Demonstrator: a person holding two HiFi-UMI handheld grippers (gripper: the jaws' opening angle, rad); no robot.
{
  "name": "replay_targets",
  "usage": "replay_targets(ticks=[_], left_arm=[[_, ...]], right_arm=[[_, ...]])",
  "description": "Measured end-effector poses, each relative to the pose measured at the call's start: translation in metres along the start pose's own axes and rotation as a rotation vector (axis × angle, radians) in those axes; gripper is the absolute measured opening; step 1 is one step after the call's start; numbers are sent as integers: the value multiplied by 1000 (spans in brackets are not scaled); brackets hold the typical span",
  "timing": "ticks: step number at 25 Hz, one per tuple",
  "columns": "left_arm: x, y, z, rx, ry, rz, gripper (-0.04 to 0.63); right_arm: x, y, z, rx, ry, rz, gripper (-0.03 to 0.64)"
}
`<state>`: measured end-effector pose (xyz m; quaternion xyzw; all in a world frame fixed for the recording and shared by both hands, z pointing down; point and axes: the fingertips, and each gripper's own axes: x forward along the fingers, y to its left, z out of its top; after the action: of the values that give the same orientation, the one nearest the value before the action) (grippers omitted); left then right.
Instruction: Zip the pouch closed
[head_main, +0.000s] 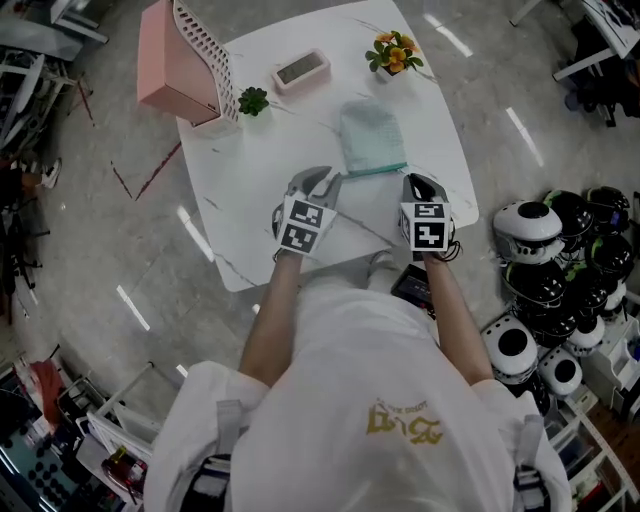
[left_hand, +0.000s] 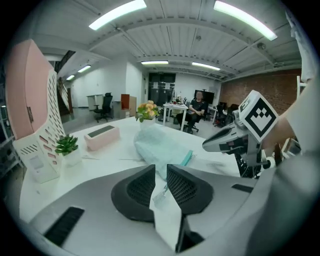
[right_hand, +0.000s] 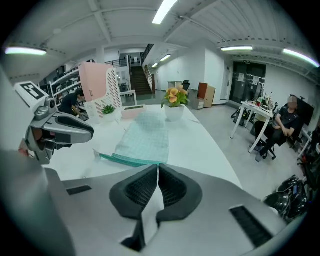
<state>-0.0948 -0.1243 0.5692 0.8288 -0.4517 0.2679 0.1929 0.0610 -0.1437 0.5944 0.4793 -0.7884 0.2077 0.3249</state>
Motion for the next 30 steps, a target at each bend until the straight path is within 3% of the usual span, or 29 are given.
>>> replay_targets(ticks=[5, 11, 21, 30], left_arm=[[-38, -7, 29, -102, -146, 134, 39], [-75, -28, 43, -252, -216, 155, 18], [-110, -77, 64, -273, -273, 144, 18], [-129, -89, 68, -277, -314, 206, 18]], right_arm=[[-33, 6, 15, 50, -96, 104, 12], [-79, 18, 27, 125, -182, 221, 12], [-135, 28, 55, 19, -320, 250, 12], [-158, 23, 53, -11, -331, 260, 12]])
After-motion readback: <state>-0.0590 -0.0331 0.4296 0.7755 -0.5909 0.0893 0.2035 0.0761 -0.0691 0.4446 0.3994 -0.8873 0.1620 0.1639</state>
